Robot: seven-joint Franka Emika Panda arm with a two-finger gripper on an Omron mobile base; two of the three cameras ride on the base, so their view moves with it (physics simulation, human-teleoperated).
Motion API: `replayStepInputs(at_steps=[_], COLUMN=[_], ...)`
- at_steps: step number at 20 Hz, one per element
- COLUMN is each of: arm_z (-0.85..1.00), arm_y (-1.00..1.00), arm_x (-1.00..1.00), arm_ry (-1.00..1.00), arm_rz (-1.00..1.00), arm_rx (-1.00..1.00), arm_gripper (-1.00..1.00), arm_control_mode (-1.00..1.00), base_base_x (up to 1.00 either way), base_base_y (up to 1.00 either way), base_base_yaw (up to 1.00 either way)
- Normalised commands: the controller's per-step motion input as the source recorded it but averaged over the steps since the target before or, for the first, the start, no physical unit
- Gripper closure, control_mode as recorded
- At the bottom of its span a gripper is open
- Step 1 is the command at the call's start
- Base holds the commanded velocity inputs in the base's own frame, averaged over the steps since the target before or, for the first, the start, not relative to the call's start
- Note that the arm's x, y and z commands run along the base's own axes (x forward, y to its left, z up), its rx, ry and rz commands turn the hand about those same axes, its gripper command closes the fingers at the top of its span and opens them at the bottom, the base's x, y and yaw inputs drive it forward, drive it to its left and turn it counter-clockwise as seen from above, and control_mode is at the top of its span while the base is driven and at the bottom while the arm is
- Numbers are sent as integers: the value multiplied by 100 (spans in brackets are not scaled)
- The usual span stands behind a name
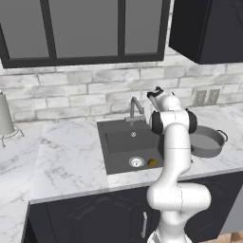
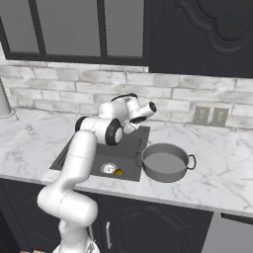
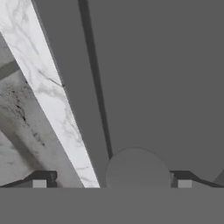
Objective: Dump the lemon from the pot into the sink. Then turn on the water and wash the lemon. Then turn off the water and put the lemon back in the pot.
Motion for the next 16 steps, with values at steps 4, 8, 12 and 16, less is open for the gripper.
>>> replayStepInputs(at_steps=[4,8,12,16], arm_z=[10,11,27,33], arm_y=[51,43,47,27], arm_x=[-16,-19,-40,-56], arm_ry=[-1,-2,-7,-9], arm_rz=[0,0,0,0], arm_rx=[1,0,0,3], arm_gripper=[-100,-100,-100,-100], arm_control_mode=[-100,-100,-100,-100], base_base_x=[0,0,0,0], base_base_y=[0,0,0,0], base_base_yaw=[0,0,0,0])
